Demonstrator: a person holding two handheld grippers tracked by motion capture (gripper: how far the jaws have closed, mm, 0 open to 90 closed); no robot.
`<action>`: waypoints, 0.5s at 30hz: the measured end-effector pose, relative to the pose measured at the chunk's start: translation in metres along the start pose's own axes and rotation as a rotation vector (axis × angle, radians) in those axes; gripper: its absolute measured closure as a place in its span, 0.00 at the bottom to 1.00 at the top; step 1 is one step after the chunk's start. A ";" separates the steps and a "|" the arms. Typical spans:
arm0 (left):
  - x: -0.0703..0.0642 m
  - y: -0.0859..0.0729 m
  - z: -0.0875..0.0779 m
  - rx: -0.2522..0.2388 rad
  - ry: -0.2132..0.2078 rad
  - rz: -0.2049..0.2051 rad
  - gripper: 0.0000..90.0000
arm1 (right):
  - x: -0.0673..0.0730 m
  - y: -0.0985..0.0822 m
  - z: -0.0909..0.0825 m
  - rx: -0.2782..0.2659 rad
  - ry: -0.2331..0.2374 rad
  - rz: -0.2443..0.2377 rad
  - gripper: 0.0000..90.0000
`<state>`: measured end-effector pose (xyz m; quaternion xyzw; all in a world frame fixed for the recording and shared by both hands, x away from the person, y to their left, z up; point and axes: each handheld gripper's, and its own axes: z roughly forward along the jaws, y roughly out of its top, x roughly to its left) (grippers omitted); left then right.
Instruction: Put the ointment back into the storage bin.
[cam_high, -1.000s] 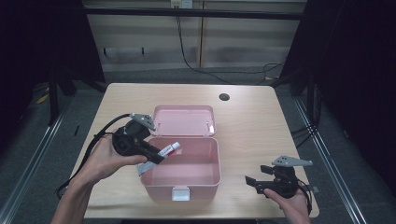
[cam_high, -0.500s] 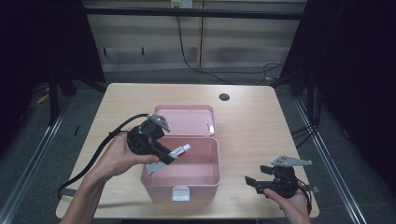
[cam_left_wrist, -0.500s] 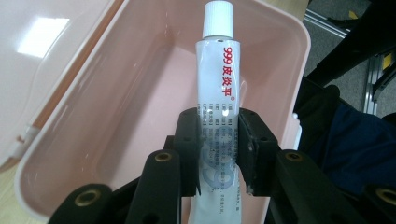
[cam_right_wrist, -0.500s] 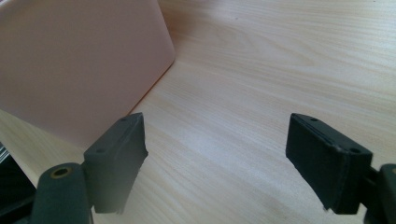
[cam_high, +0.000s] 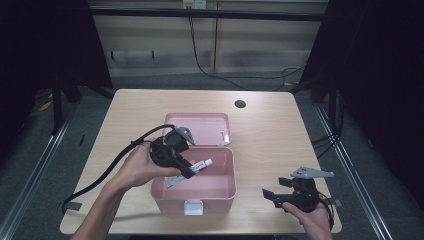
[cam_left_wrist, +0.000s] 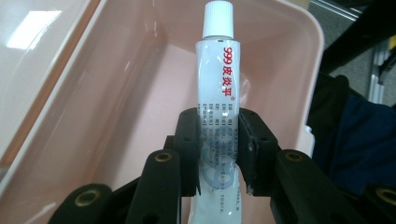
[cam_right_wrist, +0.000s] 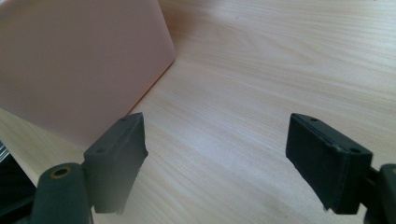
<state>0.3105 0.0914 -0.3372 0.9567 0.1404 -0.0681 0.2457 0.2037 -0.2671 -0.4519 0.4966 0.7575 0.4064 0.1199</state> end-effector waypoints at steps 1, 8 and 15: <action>0.000 0.001 0.007 0.022 -0.004 0.005 0.79 | 0.000 0.000 0.000 0.000 0.000 0.000 0.22; -0.001 0.005 0.027 0.056 -0.031 0.020 0.79 | 0.000 0.000 0.000 0.001 0.001 -0.001 0.22; -0.002 0.006 0.042 0.099 -0.066 0.035 0.79 | 0.000 0.000 0.000 0.001 0.001 0.000 0.22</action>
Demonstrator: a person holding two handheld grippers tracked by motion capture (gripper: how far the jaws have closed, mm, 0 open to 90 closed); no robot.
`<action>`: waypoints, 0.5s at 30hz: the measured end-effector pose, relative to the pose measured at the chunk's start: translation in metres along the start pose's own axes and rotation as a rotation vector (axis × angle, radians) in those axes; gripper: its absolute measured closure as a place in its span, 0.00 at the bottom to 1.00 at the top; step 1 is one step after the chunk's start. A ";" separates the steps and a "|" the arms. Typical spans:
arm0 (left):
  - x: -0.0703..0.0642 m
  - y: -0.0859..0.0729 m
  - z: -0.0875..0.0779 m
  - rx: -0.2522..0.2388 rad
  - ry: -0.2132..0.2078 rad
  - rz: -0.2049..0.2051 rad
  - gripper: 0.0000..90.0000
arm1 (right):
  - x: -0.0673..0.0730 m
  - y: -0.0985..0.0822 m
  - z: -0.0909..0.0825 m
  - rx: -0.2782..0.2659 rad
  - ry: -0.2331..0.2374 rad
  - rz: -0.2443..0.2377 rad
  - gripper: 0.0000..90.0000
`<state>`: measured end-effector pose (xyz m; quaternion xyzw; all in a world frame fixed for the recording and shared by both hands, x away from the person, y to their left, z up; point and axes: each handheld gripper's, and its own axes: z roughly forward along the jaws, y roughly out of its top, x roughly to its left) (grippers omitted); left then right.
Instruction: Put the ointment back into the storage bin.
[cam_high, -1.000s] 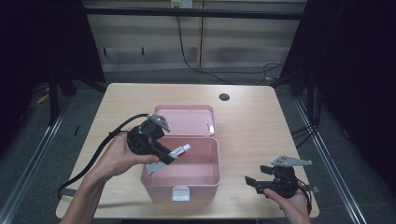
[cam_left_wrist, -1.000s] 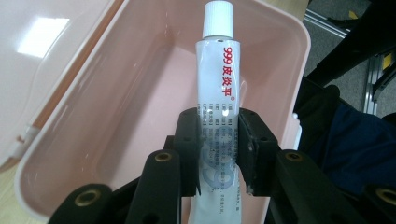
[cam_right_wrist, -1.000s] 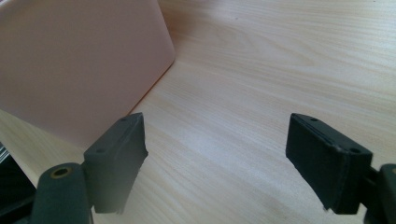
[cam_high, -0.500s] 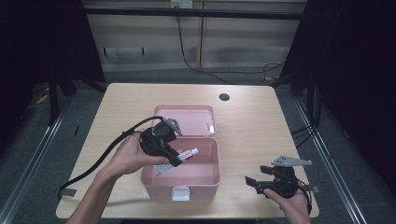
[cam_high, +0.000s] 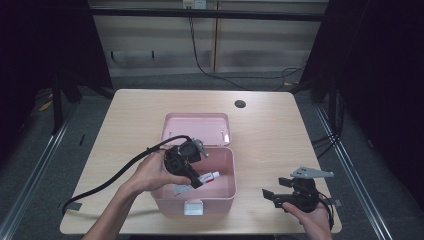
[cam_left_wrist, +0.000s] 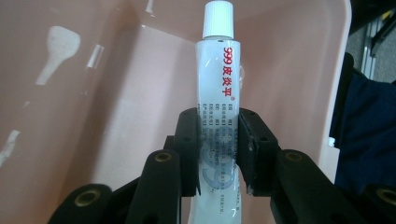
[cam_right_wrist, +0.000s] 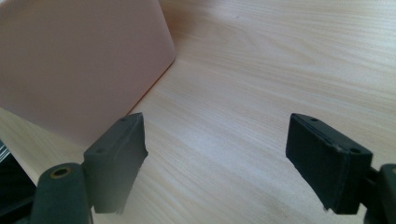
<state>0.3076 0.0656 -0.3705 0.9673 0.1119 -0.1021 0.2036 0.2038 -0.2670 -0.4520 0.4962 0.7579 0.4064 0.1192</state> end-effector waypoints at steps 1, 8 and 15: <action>0.000 0.000 0.001 0.008 -0.004 0.001 0.79 | 0.000 0.000 0.000 0.000 0.000 -0.001 0.22; -0.001 0.002 0.013 0.033 -0.029 0.005 0.79 | 0.000 0.000 0.000 0.000 0.001 0.000 0.22; 0.000 0.003 0.022 0.069 -0.050 0.019 0.79 | 0.000 0.000 0.000 0.001 0.002 0.001 0.22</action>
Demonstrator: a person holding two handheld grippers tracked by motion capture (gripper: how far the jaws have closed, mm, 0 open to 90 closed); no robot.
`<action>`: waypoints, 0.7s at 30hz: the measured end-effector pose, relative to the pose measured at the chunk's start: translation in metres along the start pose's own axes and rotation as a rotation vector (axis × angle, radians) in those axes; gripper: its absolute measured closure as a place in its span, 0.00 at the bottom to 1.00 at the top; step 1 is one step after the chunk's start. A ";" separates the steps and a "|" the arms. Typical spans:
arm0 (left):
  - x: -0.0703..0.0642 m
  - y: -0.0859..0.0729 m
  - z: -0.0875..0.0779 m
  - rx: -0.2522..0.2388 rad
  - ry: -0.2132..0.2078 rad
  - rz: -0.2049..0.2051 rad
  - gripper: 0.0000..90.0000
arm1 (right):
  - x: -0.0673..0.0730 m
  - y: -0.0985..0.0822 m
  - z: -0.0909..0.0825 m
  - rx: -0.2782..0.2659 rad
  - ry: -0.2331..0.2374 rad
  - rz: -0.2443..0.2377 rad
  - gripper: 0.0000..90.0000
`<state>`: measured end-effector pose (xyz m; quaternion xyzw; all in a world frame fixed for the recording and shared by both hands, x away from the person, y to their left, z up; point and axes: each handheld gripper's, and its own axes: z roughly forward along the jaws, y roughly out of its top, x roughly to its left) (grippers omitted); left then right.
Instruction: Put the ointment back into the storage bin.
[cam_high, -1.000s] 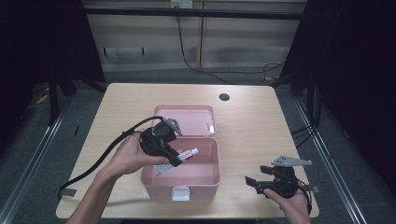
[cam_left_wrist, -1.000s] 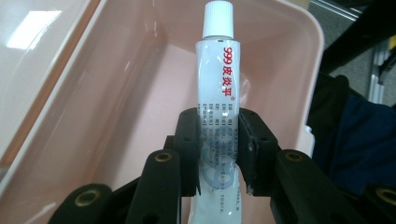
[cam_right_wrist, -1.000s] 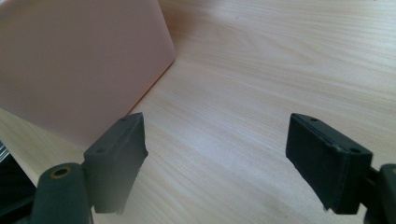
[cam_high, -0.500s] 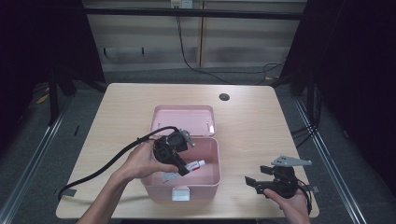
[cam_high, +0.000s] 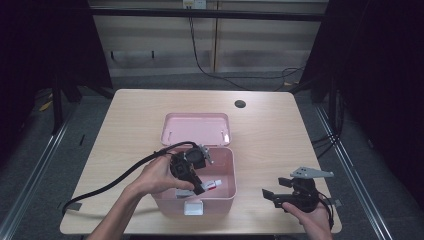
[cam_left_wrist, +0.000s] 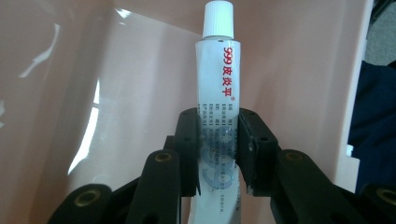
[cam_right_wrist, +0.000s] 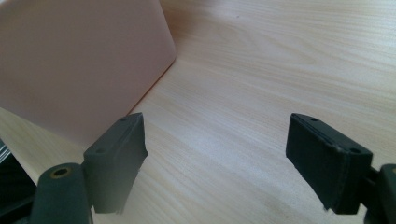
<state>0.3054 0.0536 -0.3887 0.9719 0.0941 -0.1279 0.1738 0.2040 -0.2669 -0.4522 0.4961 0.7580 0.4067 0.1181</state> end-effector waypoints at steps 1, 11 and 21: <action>0.000 0.000 0.001 0.011 -0.008 0.005 0.79 | 0.000 0.000 0.000 -0.001 -0.001 0.000 0.22; 0.008 0.001 0.012 0.020 -0.039 -0.016 0.79 | 0.000 0.000 0.000 0.003 -0.002 0.004 0.22; 0.011 0.002 0.022 0.051 -0.061 -0.014 0.79 | 0.000 0.000 0.000 0.004 -0.002 0.003 0.22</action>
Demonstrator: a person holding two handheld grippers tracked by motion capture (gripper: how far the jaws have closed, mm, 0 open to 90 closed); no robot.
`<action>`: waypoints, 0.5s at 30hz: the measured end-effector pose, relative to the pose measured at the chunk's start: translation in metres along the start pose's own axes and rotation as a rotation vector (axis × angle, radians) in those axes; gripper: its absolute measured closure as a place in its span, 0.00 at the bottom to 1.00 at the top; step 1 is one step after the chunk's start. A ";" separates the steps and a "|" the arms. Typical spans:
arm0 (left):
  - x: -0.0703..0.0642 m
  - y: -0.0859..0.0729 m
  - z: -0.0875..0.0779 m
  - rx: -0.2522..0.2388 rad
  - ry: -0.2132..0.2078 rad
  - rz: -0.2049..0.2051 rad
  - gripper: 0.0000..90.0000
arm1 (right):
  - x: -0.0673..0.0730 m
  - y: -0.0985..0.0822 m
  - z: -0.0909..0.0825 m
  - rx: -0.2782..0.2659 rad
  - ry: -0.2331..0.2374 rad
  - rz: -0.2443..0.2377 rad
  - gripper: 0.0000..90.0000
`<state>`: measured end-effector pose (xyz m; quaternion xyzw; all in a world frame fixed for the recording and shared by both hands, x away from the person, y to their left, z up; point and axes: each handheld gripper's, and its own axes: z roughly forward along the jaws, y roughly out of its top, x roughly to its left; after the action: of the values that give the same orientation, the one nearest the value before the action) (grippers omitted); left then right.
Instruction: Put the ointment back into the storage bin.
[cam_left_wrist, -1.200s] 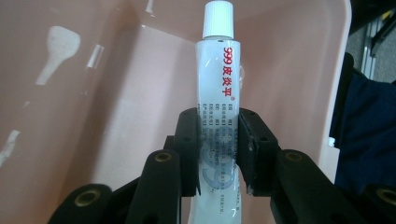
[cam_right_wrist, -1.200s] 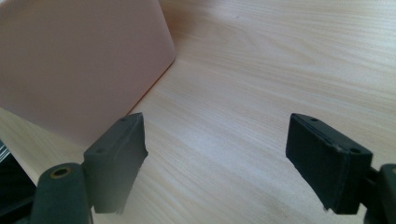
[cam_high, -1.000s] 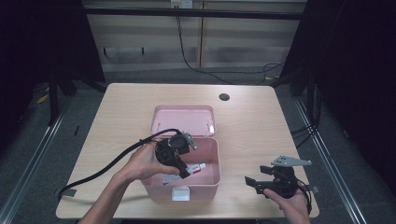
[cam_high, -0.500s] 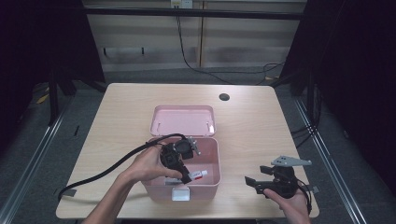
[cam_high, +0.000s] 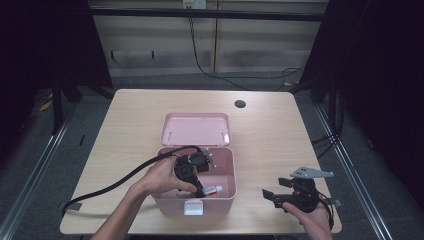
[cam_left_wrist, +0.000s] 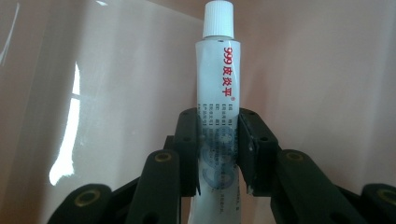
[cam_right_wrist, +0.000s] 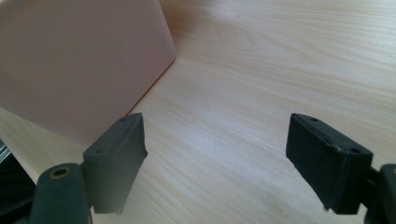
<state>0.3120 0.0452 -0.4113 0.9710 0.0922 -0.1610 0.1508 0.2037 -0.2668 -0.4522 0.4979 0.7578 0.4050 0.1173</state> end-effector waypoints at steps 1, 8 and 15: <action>0.000 0.000 0.000 0.000 0.000 0.000 0.79 | 0.000 0.000 0.000 0.000 0.001 0.000 0.21; 0.001 0.002 0.011 0.017 -0.008 -0.006 0.79 | 0.000 0.000 0.000 0.000 0.005 -0.004 0.21; 0.003 0.003 0.017 0.054 -0.026 0.012 0.79 | 0.000 0.000 0.000 0.001 0.004 -0.005 0.21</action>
<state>0.3105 0.0377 -0.4270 0.9730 0.0802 -0.1754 0.1265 0.2040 -0.2666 -0.4524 0.4953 0.7594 0.4054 0.1165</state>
